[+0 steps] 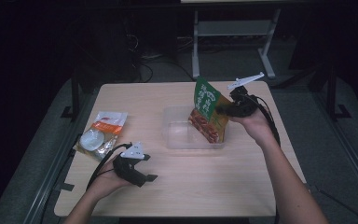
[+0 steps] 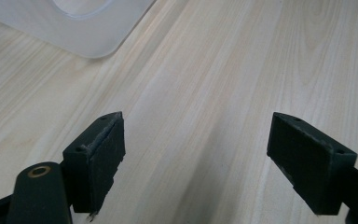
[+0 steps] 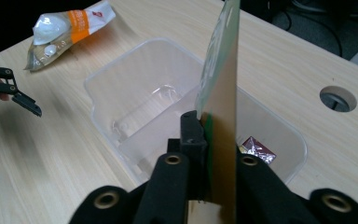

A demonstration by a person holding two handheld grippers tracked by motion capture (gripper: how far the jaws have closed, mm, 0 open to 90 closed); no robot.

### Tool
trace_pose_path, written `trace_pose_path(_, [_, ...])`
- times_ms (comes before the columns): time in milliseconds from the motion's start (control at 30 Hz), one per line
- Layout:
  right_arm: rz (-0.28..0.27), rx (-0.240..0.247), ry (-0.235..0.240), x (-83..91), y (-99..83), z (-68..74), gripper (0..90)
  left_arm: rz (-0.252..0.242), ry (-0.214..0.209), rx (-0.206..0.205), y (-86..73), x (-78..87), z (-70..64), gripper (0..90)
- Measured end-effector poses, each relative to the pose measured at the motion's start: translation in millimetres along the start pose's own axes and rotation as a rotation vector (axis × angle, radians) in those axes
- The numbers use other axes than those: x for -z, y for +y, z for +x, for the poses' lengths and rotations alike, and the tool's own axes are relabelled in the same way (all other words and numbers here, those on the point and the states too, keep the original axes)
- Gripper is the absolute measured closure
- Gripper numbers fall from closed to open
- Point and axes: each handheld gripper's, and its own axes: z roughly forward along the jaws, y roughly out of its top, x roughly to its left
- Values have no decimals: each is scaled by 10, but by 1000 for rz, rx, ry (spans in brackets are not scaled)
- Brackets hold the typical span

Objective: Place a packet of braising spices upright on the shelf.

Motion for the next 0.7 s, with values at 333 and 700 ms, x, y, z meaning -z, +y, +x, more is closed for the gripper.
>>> trace_pose_path(333, [-63,11,-7,95,-96,-2,520,21,-10,-3,-12,-40,-9,174])
trace_pose_path(700, [-89,49,-18,208,-303,95,366,33,-3,-8,-36,-45,-72,173])
